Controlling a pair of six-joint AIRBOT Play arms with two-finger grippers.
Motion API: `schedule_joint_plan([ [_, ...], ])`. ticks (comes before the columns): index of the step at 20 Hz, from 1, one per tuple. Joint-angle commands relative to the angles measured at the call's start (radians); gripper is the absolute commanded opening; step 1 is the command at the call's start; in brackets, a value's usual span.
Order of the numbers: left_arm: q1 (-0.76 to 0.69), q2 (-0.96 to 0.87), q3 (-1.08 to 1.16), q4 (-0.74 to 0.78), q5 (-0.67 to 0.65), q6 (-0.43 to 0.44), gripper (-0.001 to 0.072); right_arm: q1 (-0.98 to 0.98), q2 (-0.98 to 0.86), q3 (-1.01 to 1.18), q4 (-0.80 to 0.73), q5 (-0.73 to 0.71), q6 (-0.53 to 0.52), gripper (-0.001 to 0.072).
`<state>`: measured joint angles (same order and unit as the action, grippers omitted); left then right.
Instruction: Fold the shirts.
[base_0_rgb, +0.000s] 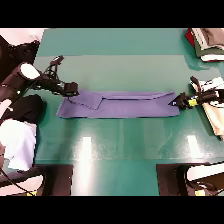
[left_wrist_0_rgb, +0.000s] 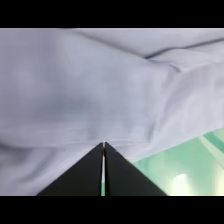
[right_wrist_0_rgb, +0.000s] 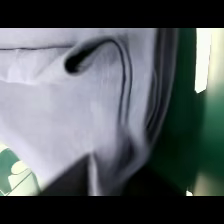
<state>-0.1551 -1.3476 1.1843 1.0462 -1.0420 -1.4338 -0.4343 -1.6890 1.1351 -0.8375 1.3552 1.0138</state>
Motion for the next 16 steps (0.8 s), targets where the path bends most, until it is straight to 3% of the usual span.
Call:
schedule_joint_plan([
  [1, -0.111, -0.008, 0.002, -0.018, 0.076, -0.012, 0.0025, 0.030, -0.011, 0.003, 0.124, 0.018, -0.110, 0.0018],
  [6, -0.307, -0.115, 0.072, -0.030, 0.125, -0.037, 0.0025, 0.039, 0.087, 0.006, 0.218, 0.088, -0.112, 0.0016],
  [9, -0.392, -0.260, 0.215, -0.029, 0.114, -0.056, 0.0025, 0.069, 0.230, 0.006, 0.220, 0.113, -0.010, 0.0015],
  [16, -0.438, -0.562, 0.482, -0.029, 0.014, -0.106, 0.0025, 0.214, 0.505, 0.006, 0.304, 0.100, 0.075, 0.0015],
])
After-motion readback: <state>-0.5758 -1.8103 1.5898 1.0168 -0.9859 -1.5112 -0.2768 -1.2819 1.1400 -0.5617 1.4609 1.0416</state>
